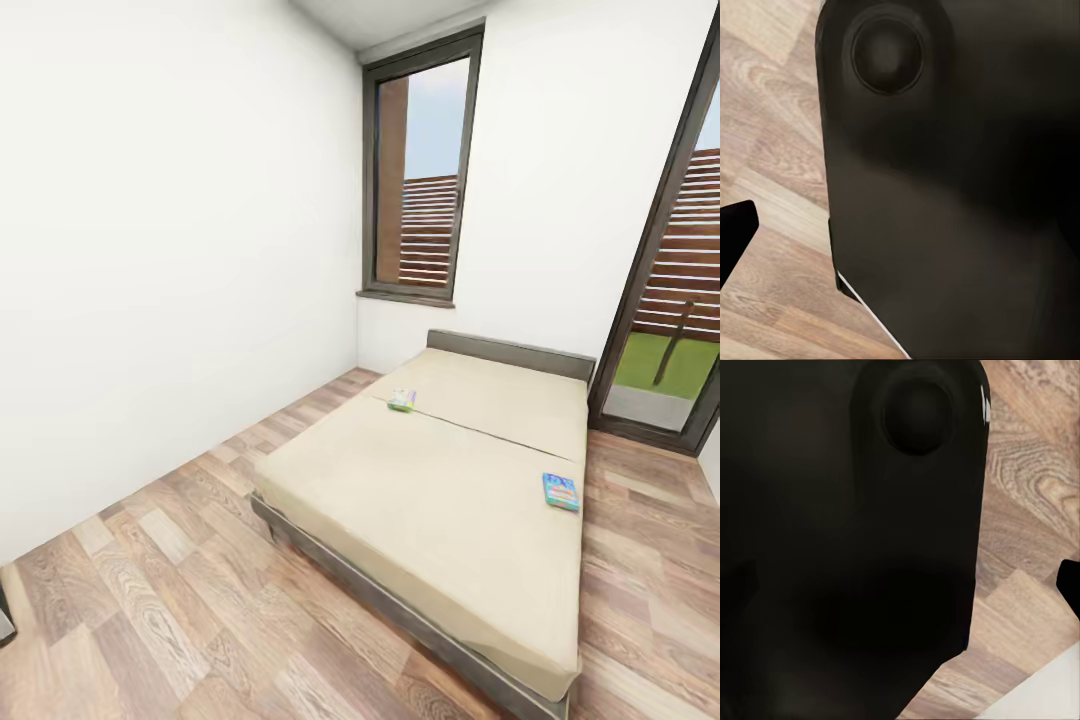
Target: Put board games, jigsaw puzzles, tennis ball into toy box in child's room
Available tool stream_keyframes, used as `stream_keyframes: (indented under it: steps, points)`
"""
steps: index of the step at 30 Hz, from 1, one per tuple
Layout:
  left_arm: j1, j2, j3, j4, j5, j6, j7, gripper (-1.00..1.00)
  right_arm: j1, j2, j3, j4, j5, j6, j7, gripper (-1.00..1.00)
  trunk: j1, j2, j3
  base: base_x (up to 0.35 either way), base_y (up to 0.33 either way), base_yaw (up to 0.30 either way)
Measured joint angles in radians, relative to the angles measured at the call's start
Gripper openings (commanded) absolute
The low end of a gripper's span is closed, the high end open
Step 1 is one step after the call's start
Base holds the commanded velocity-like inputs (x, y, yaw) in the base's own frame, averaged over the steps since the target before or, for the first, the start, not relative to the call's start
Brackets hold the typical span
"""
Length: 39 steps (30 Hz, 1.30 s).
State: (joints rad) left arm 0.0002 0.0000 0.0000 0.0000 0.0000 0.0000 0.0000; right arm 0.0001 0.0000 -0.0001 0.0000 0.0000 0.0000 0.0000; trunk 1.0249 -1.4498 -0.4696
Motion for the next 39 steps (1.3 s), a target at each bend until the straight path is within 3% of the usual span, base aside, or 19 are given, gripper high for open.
stream_keyframes:
  steps: [6,11,23,39]
  points:
    - [-0.004,-0.001,-0.001,-0.001,0.000,-0.001,-0.001,1.00,-0.001,-0.001,0.002,0.000,0.001,0.004,-0.001,1.00,0.000,0.000,0.000,0.000,0.000,0.000]
    - [-0.004,-0.007,0.002,-0.003,0.000,-0.009,-0.001,1.00,-0.001,0.016,0.002,0.000,0.000,-0.004,-0.001,1.00,0.000,0.000,0.000,0.000,0.000,0.000]
    - [-0.004,-0.006,0.001,-0.004,0.000,-0.067,-0.001,1.00,-0.001,0.011,0.001,0.000,-0.003,-0.003,-0.001,1.00,0.000,0.000,0.000,0.000,0.000,0.000]
    - [-0.004,-0.006,0.001,-0.004,0.000,-0.070,-0.001,1.00,-0.001,0.011,0.003,0.000,0.000,-0.005,-0.001,1.00,0.000,0.000,0.000,0.000,0.000,0.000]
